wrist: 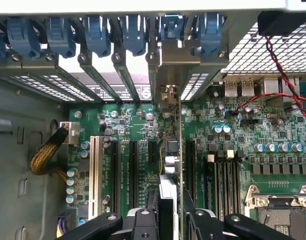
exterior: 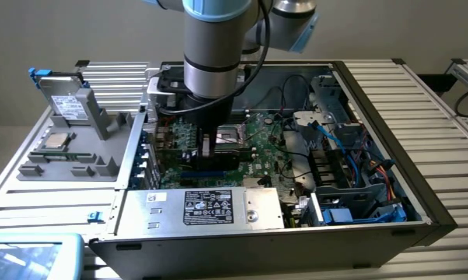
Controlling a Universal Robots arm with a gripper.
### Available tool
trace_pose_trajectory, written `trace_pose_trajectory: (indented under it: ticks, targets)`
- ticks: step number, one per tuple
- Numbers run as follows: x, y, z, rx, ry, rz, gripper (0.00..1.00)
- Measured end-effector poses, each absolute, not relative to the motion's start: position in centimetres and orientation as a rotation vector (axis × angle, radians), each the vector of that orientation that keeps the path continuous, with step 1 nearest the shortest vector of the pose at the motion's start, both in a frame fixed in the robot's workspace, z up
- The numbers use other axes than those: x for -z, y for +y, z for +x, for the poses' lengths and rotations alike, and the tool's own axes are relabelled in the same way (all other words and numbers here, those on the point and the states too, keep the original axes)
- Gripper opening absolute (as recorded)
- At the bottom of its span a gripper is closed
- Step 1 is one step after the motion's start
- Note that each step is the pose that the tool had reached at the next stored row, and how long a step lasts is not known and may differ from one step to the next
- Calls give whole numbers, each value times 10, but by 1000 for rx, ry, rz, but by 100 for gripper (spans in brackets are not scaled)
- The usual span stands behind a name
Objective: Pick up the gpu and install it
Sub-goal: 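Insert the gpu into the slot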
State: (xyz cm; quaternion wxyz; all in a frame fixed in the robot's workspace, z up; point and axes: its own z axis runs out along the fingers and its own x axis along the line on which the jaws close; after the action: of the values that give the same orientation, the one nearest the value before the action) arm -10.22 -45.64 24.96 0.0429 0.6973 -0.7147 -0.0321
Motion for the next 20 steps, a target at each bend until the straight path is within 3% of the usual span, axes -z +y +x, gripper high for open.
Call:
trace_pose_trajectory:
  ticks: [20]
  targets:
    - [-246, -453, -105, 98, -2186, 2133, 29]
